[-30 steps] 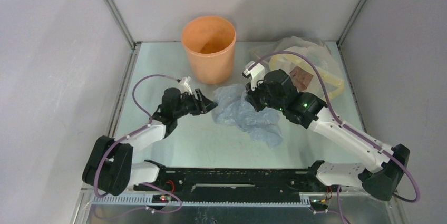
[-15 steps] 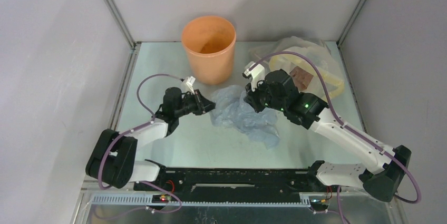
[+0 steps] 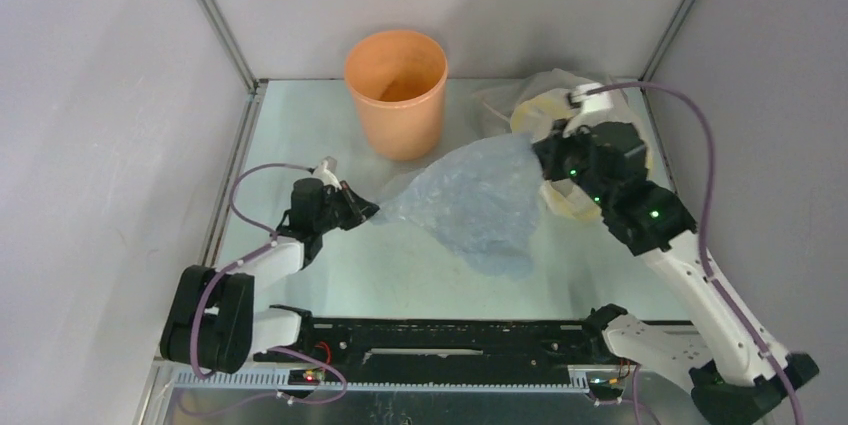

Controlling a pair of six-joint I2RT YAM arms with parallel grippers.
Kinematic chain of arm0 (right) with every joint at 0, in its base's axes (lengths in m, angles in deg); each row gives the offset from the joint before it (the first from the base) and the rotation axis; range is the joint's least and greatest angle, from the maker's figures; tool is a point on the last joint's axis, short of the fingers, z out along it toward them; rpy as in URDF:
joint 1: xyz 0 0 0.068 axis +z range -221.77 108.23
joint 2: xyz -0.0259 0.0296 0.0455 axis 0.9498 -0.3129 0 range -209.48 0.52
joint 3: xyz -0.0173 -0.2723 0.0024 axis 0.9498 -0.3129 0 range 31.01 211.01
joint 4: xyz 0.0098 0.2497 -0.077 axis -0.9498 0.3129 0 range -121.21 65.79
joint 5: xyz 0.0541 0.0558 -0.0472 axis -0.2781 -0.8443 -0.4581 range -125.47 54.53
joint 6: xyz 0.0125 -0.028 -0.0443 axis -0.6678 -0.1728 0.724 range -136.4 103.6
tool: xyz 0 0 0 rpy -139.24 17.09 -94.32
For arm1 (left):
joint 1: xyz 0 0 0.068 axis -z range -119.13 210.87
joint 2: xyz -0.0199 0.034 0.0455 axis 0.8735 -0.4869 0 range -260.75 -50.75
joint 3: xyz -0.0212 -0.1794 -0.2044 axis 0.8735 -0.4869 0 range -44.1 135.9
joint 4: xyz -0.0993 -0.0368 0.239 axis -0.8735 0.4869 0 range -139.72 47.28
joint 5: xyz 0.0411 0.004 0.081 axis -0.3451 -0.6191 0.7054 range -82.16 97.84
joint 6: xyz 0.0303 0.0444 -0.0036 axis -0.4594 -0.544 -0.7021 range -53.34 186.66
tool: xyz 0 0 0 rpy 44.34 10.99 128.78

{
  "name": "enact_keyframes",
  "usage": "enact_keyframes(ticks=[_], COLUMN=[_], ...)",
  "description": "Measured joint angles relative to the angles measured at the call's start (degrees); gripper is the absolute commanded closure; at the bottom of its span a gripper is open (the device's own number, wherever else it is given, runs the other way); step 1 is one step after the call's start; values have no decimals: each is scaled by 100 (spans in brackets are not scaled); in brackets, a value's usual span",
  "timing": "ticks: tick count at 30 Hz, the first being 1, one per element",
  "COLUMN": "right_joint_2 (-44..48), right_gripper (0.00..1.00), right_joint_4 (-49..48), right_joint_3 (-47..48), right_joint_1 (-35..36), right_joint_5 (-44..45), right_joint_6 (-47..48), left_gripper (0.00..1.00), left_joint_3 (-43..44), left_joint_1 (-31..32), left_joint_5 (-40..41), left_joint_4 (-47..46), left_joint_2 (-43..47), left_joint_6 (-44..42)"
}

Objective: Put the trash bags into the trash bin

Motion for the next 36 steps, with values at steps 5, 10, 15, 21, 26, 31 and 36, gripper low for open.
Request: enact_keyframes(ticks=[5, 10, 15, 21, 26, 31, 36], right_joint_2=[426, 420, 258, -186, -1263, -2391, -2430], right_gripper=[100, 100, 100, 100, 99, 26, 24], right_joint_4=[4, 44, 22, -444, -669, -468, -439], right_joint_3=[-13, -46, -52, -42, 579, 1939, 2129], right_joint_1=[-1008, -1340, -1364, -1285, -881, -793, -793], right_joint_5=[-98, -293, -575, -992, -1056, -841, -693], right_joint_6=[-435, -588, -656, -804, -920, -1073, -887], left_gripper=[100, 100, 100, 100, 100, 100, 100], left_joint_3=[-103, -103, -103, -103, -103, -103, -103], left_joint_1=[-142, -184, -188, -192, -210, -289, -461], left_joint_5=[240, 374, 485, 789, 979, 1029, 990], left_joint_4=[308, 446, 824, 1298, 1585, 1670, 1681], left_joint_2=[317, 616, 999, 1635, 1718, 1622, 1366], left_joint_6=[-31, -55, -153, -317, -326, -282, -254])
